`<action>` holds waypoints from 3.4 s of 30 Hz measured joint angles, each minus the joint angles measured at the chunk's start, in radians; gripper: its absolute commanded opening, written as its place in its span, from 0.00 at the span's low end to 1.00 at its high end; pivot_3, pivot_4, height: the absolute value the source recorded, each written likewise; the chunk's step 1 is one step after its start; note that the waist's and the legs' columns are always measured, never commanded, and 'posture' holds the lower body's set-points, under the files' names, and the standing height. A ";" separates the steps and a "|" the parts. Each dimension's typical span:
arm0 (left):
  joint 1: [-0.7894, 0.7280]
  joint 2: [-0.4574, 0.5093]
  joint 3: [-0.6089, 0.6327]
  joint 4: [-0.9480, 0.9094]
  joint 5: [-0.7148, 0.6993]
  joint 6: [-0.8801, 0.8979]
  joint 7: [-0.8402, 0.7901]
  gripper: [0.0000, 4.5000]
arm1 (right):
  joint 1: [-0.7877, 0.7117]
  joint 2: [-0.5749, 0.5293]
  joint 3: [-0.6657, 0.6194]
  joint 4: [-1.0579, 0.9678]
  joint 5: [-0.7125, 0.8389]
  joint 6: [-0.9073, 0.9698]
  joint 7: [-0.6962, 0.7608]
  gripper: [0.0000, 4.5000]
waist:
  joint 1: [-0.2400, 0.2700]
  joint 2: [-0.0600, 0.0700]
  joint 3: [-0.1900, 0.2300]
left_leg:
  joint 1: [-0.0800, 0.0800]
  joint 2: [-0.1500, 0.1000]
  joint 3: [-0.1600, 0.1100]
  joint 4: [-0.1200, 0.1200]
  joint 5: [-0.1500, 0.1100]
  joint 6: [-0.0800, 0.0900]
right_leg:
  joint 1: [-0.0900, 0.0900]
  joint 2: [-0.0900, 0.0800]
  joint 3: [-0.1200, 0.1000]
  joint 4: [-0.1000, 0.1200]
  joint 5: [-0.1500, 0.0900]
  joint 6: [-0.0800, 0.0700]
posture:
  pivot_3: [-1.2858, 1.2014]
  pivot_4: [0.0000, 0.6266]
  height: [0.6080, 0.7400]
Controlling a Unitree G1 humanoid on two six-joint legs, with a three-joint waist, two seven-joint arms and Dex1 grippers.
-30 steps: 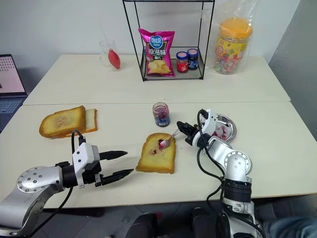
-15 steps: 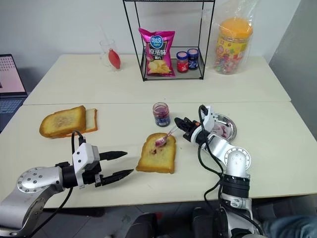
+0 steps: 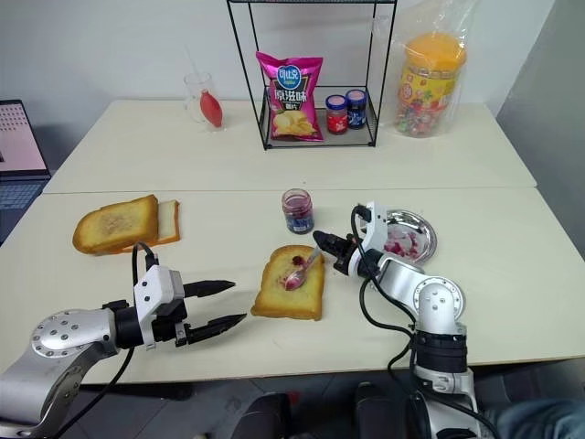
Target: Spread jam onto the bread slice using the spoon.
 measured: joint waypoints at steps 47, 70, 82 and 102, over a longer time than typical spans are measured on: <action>-0.543 -0.222 -0.356 -0.012 -0.002 0.159 0.087 0.73 | 0.090 -0.302 -0.285 0.301 -0.230 -0.518 0.262 0.42 | 0.003 0.000 0.000 | 0.000 -0.001 0.001 0.001 0.000 0.000 | 0.001 0.002 0.003 0.000 0.001 0.002 | 0.52 0.24 1.00; -0.543 -0.241 -0.352 -0.012 -0.006 0.159 0.106 0.73 | 0.129 -0.279 -0.211 0.271 -0.442 -0.704 0.234 0.75 | 0.005 0.000 0.000 | 0.000 -0.001 0.001 0.002 0.000 0.000 | 0.001 0.002 0.003 0.001 0.001 0.002 | 0.52 0.24 1.00; -0.541 -0.236 -0.342 -0.012 -0.002 0.158 0.115 0.73 | 0.127 -0.291 -0.183 0.245 -0.459 -0.712 0.269 0.75 | 0.005 0.000 0.000 | 0.001 -0.001 0.001 0.002 0.000 0.000 | 0.001 0.001 0.003 0.001 0.001 0.002 | 0.52 0.24 1.00; -0.076 0.138 0.144 0.095 0.105 0.059 0.040 0.73 | 0.568 -0.856 -0.141 -0.275 -0.344 -0.540 0.934 0.75 | 0.015 -0.002 0.000 | 0.001 -0.001 0.001 0.003 0.000 0.000 | 0.003 -0.001 0.001 0.000 -0.003 -0.004 | 0.52 0.24 1.00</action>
